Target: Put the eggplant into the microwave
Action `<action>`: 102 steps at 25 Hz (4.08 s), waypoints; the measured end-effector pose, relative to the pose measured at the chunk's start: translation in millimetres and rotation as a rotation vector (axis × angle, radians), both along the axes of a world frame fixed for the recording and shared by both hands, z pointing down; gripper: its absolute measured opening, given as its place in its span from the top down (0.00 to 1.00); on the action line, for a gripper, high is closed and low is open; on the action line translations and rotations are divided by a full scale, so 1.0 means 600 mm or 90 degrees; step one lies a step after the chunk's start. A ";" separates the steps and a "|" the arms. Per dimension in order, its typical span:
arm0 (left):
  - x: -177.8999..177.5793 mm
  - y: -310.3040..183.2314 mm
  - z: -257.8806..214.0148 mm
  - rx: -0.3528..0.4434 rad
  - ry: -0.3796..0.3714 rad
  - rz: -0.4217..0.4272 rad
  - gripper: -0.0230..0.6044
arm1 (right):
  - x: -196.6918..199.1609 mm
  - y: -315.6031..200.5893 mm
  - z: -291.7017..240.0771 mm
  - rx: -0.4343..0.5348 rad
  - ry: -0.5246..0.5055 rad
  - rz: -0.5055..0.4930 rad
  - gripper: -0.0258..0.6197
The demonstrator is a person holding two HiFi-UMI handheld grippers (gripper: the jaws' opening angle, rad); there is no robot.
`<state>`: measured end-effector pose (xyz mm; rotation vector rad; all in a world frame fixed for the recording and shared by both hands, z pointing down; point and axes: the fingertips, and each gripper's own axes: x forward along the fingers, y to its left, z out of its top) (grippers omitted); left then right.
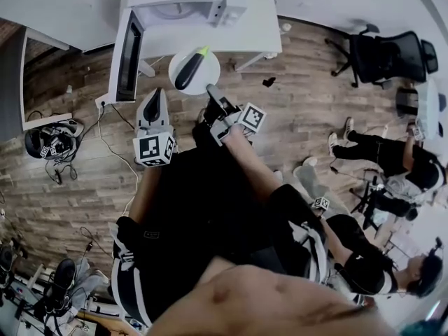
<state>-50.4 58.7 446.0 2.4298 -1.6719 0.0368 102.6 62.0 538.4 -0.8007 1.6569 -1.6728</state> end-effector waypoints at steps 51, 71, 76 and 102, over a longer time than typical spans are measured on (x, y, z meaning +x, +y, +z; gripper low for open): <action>0.031 -0.283 -0.022 0.015 0.006 0.104 0.91 | -0.034 -0.306 0.155 -0.027 0.022 0.036 0.90; 0.018 -0.292 -0.013 0.015 0.030 0.084 0.91 | -0.051 -0.387 0.237 -0.016 0.042 0.059 0.90; 0.011 -0.293 -0.003 0.008 0.035 0.077 0.91 | -0.050 -0.408 0.273 -0.021 0.054 0.069 0.90; -0.012 -0.301 0.031 -0.025 0.044 0.065 0.91 | -0.076 -0.483 0.361 -0.088 0.030 0.115 0.90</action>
